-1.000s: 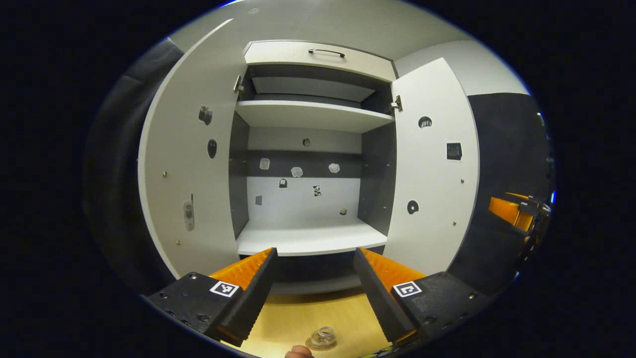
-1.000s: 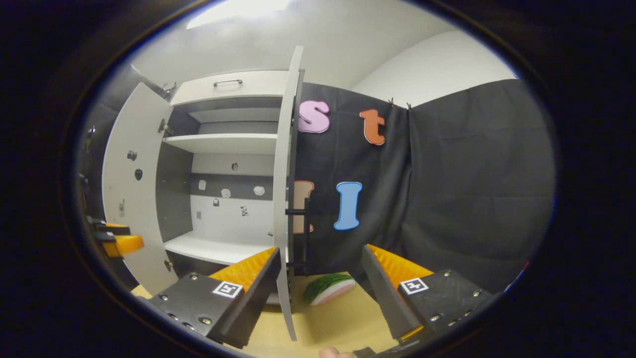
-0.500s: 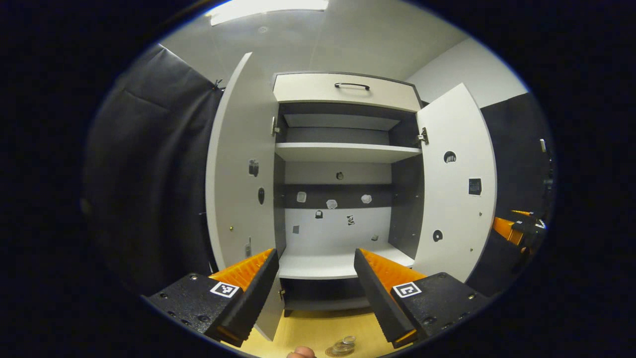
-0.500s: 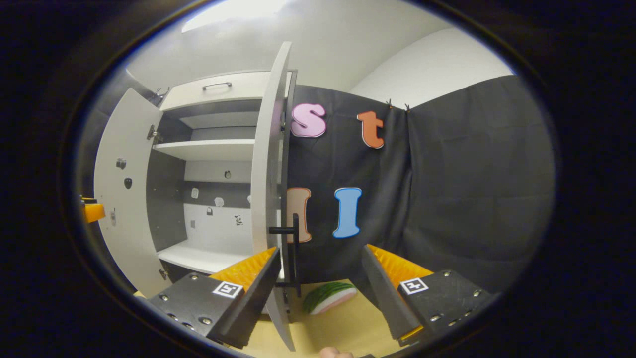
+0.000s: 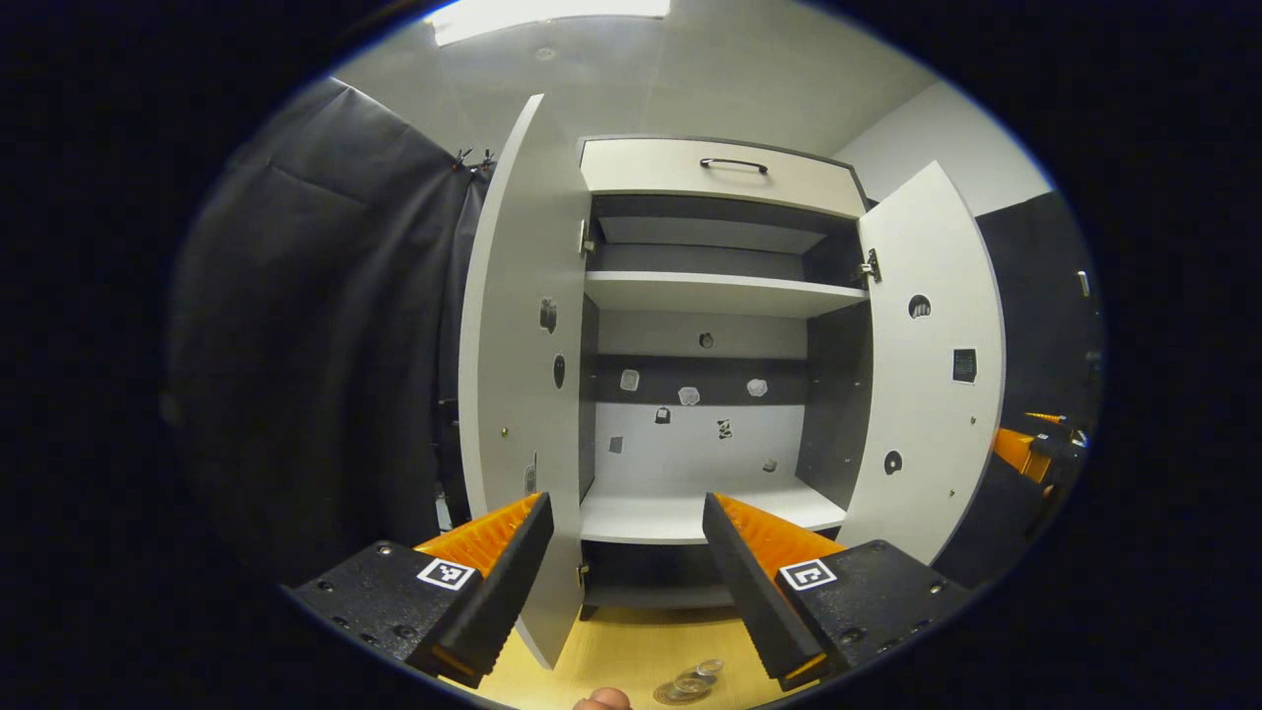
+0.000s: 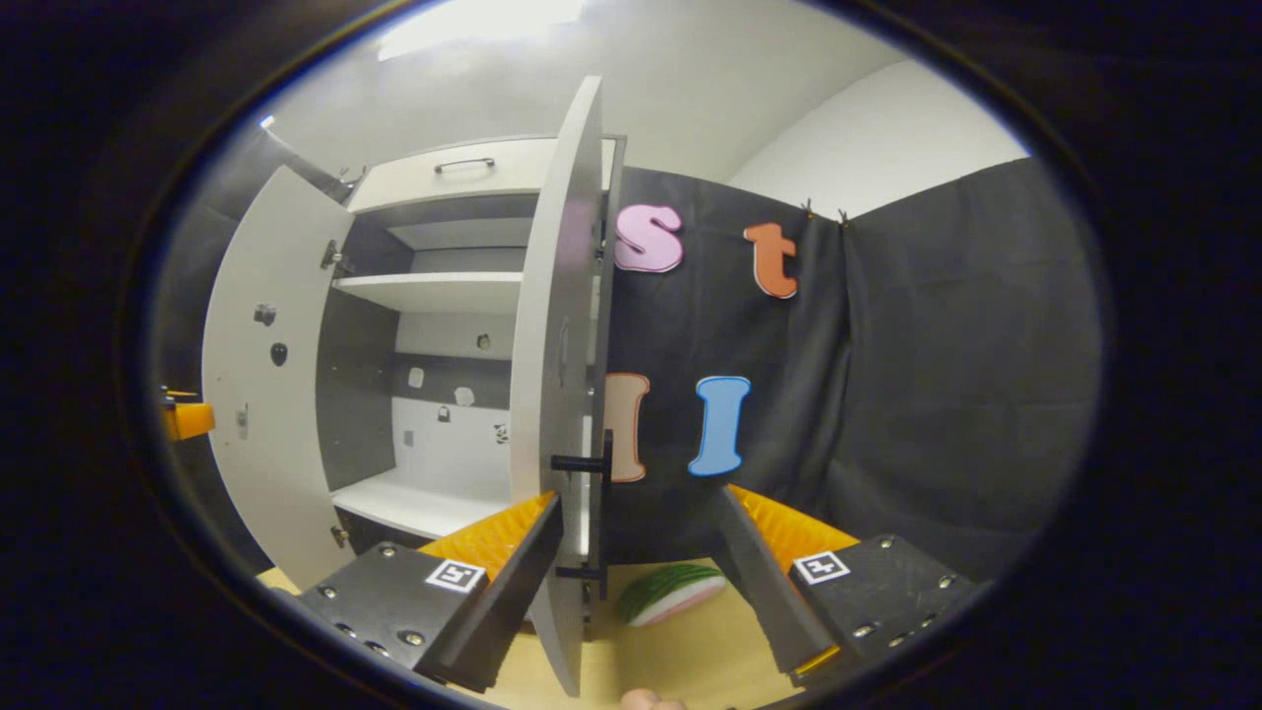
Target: Grasp the bottle in the cabinet with the left hand and place it on the coaster, then close the right door with the right hand and the left door with the left hand.
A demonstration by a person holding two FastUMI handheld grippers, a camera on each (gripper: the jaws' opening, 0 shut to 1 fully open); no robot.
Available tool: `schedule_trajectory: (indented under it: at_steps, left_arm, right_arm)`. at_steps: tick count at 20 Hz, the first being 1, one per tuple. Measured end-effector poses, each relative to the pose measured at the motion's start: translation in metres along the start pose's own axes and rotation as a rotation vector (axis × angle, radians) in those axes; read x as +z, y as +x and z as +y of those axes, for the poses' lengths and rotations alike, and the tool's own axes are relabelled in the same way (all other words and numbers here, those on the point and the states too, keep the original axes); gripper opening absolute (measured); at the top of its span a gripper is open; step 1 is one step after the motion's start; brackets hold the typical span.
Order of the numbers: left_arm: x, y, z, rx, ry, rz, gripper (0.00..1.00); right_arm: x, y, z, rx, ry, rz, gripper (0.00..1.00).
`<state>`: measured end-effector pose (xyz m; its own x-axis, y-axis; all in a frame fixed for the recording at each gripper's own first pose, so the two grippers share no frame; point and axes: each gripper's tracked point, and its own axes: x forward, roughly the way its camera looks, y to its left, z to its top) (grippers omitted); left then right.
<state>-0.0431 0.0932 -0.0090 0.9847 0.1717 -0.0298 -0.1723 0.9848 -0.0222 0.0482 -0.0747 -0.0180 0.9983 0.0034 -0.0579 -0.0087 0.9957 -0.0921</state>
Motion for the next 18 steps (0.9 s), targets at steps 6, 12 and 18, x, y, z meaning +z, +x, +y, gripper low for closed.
schedule_trajectory:
  at_steps: [6,12,18]
  left_arm:
    - [0.003,0.005,-0.011,-0.036,0.001,-0.019,0.96]
    - [-0.008,-0.006,0.014,0.024,0.013,0.007,0.96]
    - [-0.014,-0.018,0.038,0.089,0.001,0.016,0.96]
  right_arm:
    - [0.007,0.008,0.046,0.111,-0.055,-0.019,0.98]
    - [0.015,0.024,0.074,0.163,-0.051,-0.043,0.98]
    - [0.02,0.037,0.081,0.201,0.021,-0.039,0.98]
